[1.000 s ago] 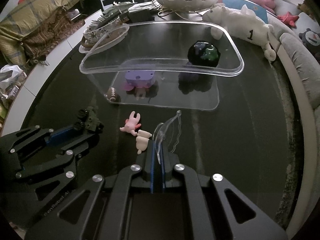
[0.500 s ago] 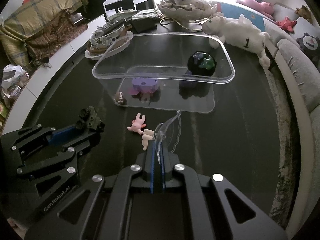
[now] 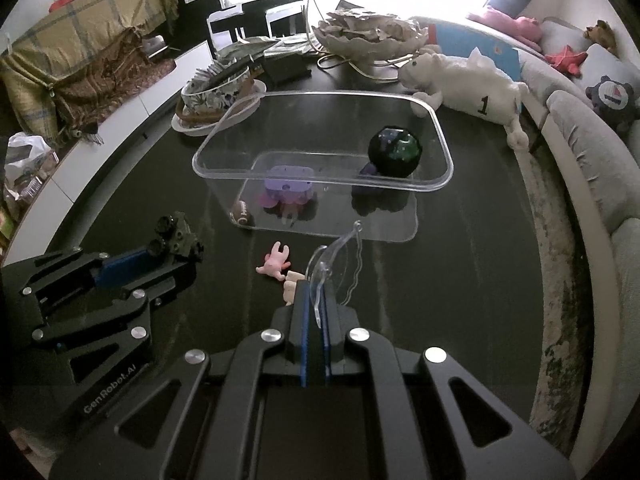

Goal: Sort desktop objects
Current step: 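Carry clear piece with right tool toward bin while left tool carries dark figure, then open left tool to drop dark figure into bin while right tool drops clear piece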

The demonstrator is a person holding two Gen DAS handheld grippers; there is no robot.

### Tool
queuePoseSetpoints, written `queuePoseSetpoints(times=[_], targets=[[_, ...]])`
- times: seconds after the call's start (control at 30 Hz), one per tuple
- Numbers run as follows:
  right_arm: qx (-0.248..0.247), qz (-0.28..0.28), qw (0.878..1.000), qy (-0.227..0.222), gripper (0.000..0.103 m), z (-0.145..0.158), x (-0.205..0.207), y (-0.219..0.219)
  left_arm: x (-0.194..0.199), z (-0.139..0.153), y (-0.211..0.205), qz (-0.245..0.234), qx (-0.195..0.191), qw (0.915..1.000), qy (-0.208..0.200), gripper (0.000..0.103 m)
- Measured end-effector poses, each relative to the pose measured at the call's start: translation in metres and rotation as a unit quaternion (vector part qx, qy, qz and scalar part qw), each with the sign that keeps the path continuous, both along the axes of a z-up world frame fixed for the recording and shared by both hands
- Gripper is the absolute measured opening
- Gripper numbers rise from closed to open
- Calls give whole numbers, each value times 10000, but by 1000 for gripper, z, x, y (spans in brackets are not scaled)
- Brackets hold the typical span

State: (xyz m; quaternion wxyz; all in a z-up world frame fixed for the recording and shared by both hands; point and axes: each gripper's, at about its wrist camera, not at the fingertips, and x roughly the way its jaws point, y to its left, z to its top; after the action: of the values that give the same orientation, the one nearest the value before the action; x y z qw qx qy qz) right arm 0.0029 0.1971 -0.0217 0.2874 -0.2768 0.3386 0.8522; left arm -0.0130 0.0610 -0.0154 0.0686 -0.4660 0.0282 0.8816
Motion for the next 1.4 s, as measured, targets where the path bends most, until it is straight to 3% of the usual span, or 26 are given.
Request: queuePoseSetpoints(times=[0.8, 1.4], targets=[[350, -31, 9991, 242, 4, 46, 5, 18, -27, 47, -10, -52, 92, 9992, 373, 24], [346, -103, 9993, 39, 4, 55, -15, 60, -84, 49, -7, -139, -33, 9997, 177, 24]])
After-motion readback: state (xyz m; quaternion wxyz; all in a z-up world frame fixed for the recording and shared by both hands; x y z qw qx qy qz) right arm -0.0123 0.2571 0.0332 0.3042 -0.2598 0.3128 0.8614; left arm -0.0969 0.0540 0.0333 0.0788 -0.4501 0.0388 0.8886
